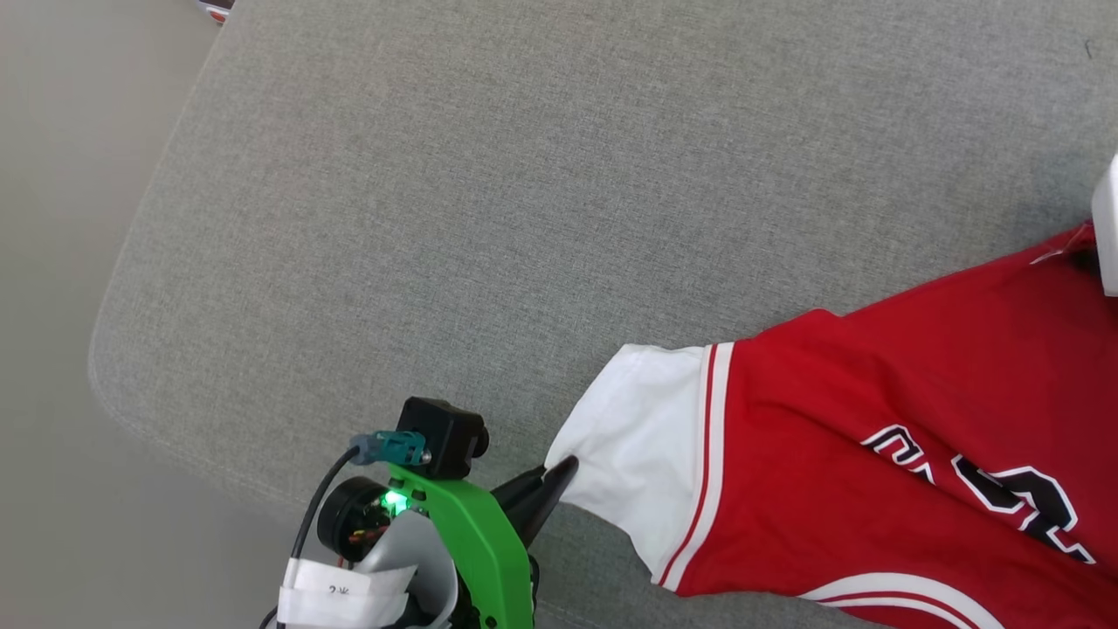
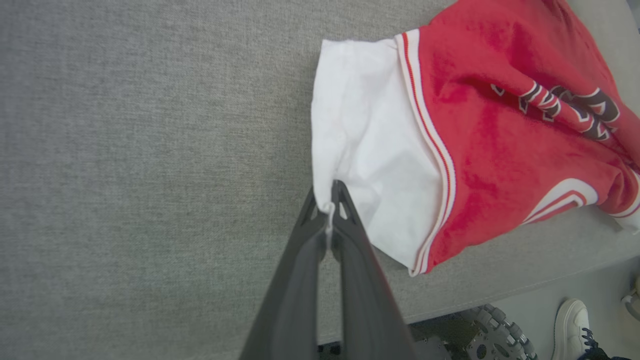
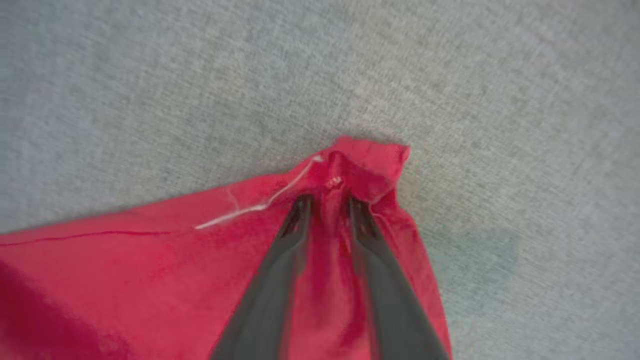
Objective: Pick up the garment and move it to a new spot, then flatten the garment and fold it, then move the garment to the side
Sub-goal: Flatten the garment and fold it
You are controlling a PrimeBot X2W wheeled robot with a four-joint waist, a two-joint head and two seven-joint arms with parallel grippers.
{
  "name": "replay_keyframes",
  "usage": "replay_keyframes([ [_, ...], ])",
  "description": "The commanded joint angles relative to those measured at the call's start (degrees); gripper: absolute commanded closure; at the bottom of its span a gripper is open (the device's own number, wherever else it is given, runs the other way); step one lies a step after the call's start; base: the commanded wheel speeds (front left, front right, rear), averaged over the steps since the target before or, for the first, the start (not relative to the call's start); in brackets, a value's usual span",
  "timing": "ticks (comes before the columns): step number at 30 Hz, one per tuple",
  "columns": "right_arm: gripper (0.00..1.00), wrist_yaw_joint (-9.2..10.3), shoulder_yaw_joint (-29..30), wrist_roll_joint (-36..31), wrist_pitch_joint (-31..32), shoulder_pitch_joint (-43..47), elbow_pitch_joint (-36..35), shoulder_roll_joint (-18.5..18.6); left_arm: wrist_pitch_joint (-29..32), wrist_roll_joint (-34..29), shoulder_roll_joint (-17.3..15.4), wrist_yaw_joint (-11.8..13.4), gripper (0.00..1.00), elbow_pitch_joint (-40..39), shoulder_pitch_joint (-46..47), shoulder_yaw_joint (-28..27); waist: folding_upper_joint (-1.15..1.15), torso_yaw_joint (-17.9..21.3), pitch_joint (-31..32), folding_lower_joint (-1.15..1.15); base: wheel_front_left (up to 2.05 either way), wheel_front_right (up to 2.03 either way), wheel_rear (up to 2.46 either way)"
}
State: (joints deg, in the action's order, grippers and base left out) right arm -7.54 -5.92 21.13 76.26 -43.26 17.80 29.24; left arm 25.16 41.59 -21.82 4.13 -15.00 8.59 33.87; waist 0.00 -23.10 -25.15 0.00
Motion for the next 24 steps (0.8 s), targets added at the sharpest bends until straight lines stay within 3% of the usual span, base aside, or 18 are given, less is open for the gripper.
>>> replay_keyframes([
  [1, 1.0, 0.05, -0.92, 0.78, -0.36, 3.18, 1.87, -0.73, -0.55, 0.06, 0.17, -0.4, 1.0, 0.36, 1.19, -0.18, 0.0, 0.13, 0.2, 0.0, 0.0, 0.0, 0.0],
  [13, 1.0, 0.05, -0.83, 5.15, -13.72, 2.2, 1.98, -2.15, -2.27, 0.29, -1.02, 0.61, 1.0, 1.77, 1.11, -2.69, 0.0, 3.6, 5.5, 0.0, 0.0, 0.0, 0.0],
  [24, 1.0, 0.05, -0.46, 10.23, -28.8, 4.84, -1.19, -0.34, -5.53, -1.16, -3.84, 3.06, 1.0, -0.16, 1.57, -7.83, 0.0, 9.82, 13.65, 0.0, 0.0, 0.0, 0.0],
])
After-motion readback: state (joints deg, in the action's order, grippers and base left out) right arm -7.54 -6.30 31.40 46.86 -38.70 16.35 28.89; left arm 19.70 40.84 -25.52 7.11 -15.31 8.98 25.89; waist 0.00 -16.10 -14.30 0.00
